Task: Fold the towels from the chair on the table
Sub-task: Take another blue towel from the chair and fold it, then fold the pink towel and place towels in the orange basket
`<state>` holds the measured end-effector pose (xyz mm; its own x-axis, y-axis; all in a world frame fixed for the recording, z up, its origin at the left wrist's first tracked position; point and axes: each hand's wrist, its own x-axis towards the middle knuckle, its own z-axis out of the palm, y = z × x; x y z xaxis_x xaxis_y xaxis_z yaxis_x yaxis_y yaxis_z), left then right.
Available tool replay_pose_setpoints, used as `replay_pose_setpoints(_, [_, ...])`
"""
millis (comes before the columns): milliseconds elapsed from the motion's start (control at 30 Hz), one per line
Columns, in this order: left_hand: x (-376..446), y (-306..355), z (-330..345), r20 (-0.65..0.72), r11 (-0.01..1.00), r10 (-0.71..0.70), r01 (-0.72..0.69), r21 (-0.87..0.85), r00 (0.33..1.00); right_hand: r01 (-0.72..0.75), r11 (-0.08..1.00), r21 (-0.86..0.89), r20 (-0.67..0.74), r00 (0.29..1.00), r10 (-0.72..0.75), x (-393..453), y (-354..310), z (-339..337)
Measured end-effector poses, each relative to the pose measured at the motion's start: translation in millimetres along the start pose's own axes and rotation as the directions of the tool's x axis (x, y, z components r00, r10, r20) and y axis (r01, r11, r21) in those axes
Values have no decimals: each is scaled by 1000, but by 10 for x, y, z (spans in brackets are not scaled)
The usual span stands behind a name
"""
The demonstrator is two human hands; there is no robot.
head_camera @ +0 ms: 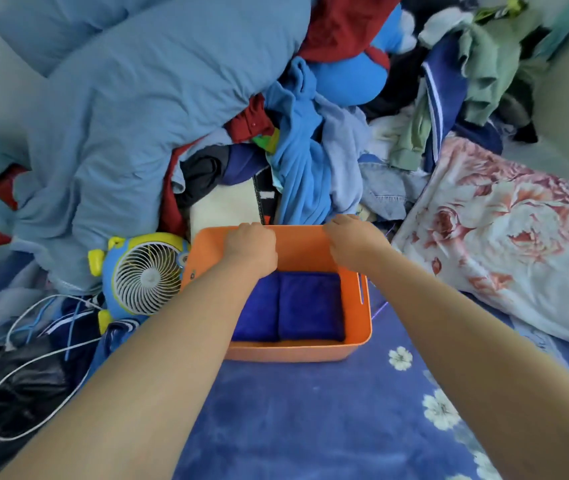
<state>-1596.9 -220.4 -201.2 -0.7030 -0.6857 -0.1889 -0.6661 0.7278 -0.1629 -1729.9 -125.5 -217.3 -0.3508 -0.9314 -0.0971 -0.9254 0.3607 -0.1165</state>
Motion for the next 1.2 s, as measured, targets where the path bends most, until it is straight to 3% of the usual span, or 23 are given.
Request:
replay_pose_setpoints(167, [-932, 125, -705, -113, 998, -35, 29, -54, 993, 41, 998, -51, -89, 995, -45, -825, -177, -821])
replay_pose_setpoints(333, [-1867, 265, -1092, -176, 998, 25, -35, -51, 984, 4, 995, -99, -165, 986, -20, -1783, -318, -1307])
replay_pose_setpoints(533, [-3003, 524, -1650, -291, 988, 149, -152, 13, 945, -122, 987, -100, -291, 953, 88, -3202, -585, -1823])
replay_pose_setpoints(700, [-4017, 1016, -1731, -332, 946, 321, -315, 72, 887, -310, 950, -37, -414, 870, 268, -4736, -801, -1835])
replay_pose_setpoints(867, [-5010, 1946, -1693, -341, 841, 533, -528, 117, 774, -546, 838, 10, -453, 744, 491, -6378, -733, -1757])
replay_pose_setpoints(1033, [-5980, 3043, -1639, -322, 667, 730, -730, 146, 603, -730, 680, 70, -439, 590, 678, -7934, -624, -1663])
replay_pose_setpoints(1100, [-6512, 3632, -1616, -309, 560, 812, -810, 171, 496, -816, 569, 102, -419, 483, 769, -8722, -567, -1575])
replay_pose_setpoints(1200, [-7014, 4196, -1620, -315, 454, 869, -869, 197, 382, -866, 489, 106, -408, 410, 816, -9435, -468, -1459])
